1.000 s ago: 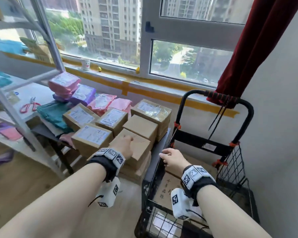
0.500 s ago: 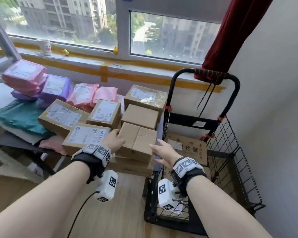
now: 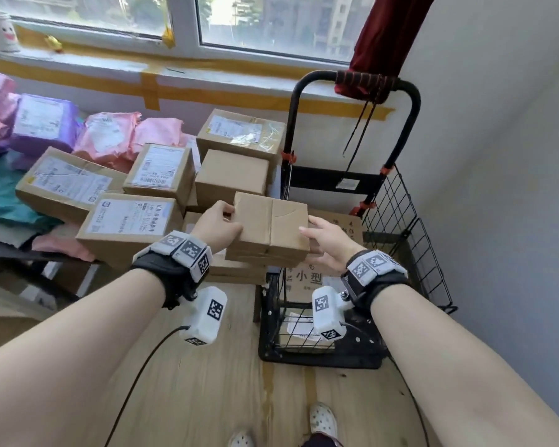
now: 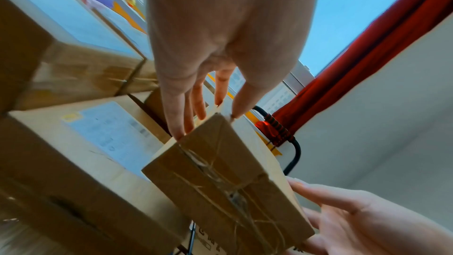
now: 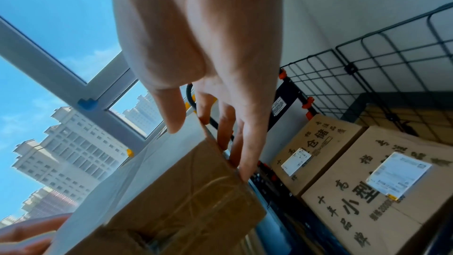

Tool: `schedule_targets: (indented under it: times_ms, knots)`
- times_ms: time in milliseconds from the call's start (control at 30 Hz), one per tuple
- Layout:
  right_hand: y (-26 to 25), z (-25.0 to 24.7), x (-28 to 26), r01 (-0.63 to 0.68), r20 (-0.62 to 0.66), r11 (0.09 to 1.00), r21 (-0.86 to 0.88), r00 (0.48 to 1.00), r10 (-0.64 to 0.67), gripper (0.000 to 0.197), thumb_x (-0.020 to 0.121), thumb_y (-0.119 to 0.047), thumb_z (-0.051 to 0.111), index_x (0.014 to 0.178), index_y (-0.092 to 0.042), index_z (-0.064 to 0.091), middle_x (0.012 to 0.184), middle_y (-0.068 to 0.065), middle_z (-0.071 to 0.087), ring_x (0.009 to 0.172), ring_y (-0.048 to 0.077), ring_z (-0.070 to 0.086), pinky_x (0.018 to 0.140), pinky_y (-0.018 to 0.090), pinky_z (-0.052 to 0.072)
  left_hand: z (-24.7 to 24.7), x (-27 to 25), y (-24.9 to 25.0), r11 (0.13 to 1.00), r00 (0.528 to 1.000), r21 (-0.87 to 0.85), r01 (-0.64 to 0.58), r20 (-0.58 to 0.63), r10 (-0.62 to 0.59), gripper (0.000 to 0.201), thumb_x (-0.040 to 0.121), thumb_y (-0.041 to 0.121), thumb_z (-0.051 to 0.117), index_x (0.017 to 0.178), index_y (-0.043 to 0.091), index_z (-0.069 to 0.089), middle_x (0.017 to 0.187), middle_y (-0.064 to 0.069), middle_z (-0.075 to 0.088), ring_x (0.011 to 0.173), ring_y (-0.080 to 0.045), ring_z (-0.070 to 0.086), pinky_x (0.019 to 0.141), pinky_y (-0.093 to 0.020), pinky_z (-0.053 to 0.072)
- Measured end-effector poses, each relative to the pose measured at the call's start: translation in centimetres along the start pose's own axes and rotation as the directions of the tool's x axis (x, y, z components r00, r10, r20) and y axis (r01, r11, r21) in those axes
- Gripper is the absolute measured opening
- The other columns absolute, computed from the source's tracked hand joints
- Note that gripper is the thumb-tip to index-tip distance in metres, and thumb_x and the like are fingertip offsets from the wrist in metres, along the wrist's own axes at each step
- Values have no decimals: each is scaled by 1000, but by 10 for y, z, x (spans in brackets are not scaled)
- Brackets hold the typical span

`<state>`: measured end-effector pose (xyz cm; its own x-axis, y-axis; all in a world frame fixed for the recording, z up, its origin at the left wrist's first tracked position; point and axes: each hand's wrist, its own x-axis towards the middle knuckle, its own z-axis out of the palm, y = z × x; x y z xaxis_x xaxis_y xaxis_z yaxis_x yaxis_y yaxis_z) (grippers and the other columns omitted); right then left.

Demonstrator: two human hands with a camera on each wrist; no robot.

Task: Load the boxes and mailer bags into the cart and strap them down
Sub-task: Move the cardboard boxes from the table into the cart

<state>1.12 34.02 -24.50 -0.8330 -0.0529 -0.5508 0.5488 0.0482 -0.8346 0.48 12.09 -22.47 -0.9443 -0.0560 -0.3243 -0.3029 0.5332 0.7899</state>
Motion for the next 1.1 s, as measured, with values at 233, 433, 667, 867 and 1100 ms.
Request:
schedule_targets:
  times_ms: [233, 433, 667, 867, 1100]
  knots:
    - [1, -89, -5, -7, -100, 1000, -20, 995, 5, 49, 97, -7, 47, 142, -24, 40, 133, 7, 52, 107, 25, 58, 67, 38, 55, 69, 15, 51, 992, 986, -119, 35, 164, -15, 34, 87, 10, 62, 117, 12, 47, 115, -14, 56, 99, -29, 61, 74, -41, 58]
    - [-2, -171, 29, -77, -120, 996, -34, 990, 72, 54, 96, -3, 47, 143, -28, 36, 117, 0, 57, 92, 21, 61, 66, 37, 53, 136, 50, 94, 991, 961, -102, 82, 273, -52, 61, 88, 8, 60, 142, 23, 35, 121, -13, 58, 99, -28, 63, 73, -40, 57]
    - [-3, -252, 95, -184, -38, 979, -86, 983, 181, 71, 93, 2, 50, 148, -34, 24, 133, 10, 49, 99, 28, 60, 85, 53, 52, 205, 105, 127, 978, 935, -69, 196, 313, -165, 74, 85, 2, 64, 144, 32, 30, 120, -14, 58, 100, -30, 63, 76, -47, 58]
    - [20, -295, 154, -328, 23, 938, -113, 943, 333, 75, 93, 4, 47, 147, -39, 20, 118, 10, 48, 99, 31, 59, 78, 53, 53, 260, 156, 121, 952, 887, -16, 304, 370, -277, 69, 82, 0, 67, 137, 30, 38, 107, -14, 61, 86, -30, 67, 69, -42, 59]
    - [92, -310, 219, -510, -58, 859, -41, 860, 507, 56, 96, -4, 46, 142, -34, 31, 110, 7, 53, 97, 29, 58, 79, 54, 50, 332, 215, 66, 897, 805, 51, 439, 420, -418, 58, 83, -4, 64, 129, 24, 42, 97, -19, 63, 73, -29, 62, 67, -42, 58]
